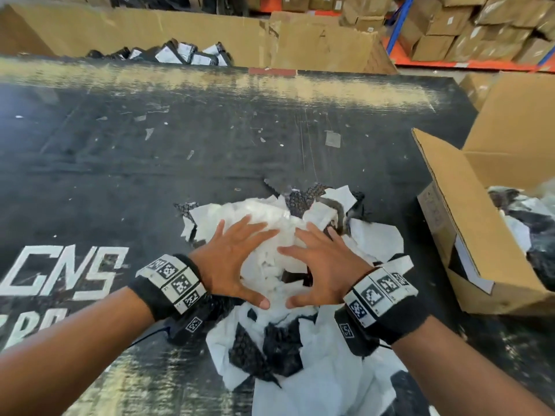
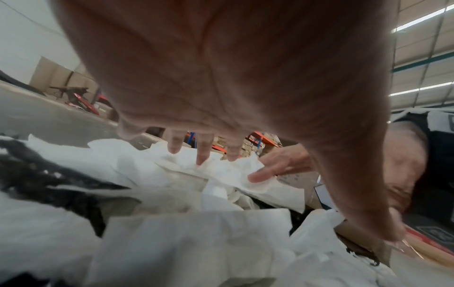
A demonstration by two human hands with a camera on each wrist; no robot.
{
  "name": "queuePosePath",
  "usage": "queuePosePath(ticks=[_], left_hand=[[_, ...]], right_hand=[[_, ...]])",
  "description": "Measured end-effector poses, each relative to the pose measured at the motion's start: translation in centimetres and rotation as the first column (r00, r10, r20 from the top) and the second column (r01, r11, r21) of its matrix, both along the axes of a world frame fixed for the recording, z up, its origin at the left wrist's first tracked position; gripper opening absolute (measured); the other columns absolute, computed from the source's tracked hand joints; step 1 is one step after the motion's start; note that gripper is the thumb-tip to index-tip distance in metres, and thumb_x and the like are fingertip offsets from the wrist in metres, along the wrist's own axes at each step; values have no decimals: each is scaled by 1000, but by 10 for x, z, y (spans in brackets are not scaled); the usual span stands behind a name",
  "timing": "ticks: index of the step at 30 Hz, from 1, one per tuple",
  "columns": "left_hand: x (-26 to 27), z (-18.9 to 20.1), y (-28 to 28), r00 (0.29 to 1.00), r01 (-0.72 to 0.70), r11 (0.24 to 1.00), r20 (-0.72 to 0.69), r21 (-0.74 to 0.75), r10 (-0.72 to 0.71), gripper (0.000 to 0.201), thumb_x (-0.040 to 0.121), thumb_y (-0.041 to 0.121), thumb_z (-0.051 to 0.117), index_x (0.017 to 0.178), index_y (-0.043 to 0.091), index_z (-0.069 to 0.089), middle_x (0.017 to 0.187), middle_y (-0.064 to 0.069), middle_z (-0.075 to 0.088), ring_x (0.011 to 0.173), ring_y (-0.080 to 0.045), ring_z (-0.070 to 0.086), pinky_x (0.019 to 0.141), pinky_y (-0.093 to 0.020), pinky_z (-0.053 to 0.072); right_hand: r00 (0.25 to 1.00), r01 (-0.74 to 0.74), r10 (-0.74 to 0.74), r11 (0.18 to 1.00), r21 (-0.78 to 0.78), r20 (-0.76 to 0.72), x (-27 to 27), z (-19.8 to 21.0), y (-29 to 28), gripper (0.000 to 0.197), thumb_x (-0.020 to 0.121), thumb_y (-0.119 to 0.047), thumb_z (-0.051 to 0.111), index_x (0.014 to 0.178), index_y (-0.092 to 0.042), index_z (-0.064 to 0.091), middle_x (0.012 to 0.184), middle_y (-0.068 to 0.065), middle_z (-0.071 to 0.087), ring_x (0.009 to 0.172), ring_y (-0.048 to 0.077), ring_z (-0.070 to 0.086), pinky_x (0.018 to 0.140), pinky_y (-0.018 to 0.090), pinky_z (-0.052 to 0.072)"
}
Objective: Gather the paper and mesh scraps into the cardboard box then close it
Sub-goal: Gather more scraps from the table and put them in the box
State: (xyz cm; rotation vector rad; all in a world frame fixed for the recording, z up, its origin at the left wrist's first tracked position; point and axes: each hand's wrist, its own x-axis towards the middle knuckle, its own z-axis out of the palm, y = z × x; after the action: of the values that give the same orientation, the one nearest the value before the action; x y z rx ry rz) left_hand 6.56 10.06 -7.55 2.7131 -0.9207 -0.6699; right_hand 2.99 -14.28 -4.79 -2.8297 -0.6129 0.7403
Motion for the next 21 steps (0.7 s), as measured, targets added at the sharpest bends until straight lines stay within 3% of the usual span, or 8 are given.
queuePosePath(ticks=[4, 6, 8, 10, 13, 18, 21], left_hand=[[-9, 0, 1, 982, -161, 986, 108, 44, 155, 143, 37, 105, 54, 150, 55, -19, 163, 9, -29, 148, -27, -33, 113, -74, -9], [-6, -2, 2, 964, -259, 962, 89, 88, 252, 145, 33, 106, 53, 147, 58, -22, 161, 8, -34, 147, -33, -34, 109, -79, -6], [-2, -6, 0, 944, -328, 937, -5, 121, 331, 145, 33, 105, 54, 147, 59, -22, 161, 8, -33, 149, -35, -28, 110, -80, 0], [-2, -13, -7, 938, -324, 936, -82, 136, 336, 146, 34, 104, 55, 150, 55, -18, 163, 10, -28, 152, -32, -20, 112, -77, 7], [-9, -20, -17, 947, -277, 951, -126, 141, 294, 149, 35, 103, 57, 153, 48, -16, 164, 11, -24, 154, -29, -14, 116, -73, 8], [-16, -5, -16, 931, -364, 931, 16, 7, 364, 153, 30, 104, 57, 155, 44, -7, 164, 12, -23, 153, -31, -17, 110, -79, 11], [-25, -1, -18, 953, -302, 953, 15, 32, 302, 151, 30, 102, 60, 149, 54, -19, 161, 10, -33, 149, -34, -27, 108, -81, 2]], right_hand=[[993, 75, -82, 994, 82, 90, -14, 11, -12, 106, 58, -83, 70, 149, -43, 32, 167, 1, -2, 153, 24, -1, 123, 53, 12], [974, 138, -154, 985, 101, 168, -11, 15, -21, 116, 50, -88, 68, 150, -46, 24, 166, 0, -8, 153, 25, 1, 121, 55, 18], [969, 176, -183, 983, 58, 167, 0, 11, -26, 130, 41, -95, 62, 151, -53, 7, 165, -3, -18, 153, 29, -7, 119, 62, 14], [986, 150, -149, 989, -9, 72, 11, -1, -24, 141, 34, -97, 62, 150, -57, -6, 165, -7, -21, 153, 31, -11, 118, 66, 11], [990, 69, -75, 996, -53, -117, 16, -20, -18, 145, 32, -92, 72, 151, -57, -5, 166, -9, -12, 153, 27, -9, 119, 62, 15], [997, 78, -78, 995, -55, 7, 13, -7, -32, 152, 28, -93, 70, 150, -55, -12, 166, -6, -18, 153, 29, -11, 117, 67, 15], [999, 45, -43, 995, -92, 18, -8, 6, -46, 159, 26, -87, 77, 144, -58, -25, 160, -8, -33, 149, 33, -23, 115, 71, 4]])
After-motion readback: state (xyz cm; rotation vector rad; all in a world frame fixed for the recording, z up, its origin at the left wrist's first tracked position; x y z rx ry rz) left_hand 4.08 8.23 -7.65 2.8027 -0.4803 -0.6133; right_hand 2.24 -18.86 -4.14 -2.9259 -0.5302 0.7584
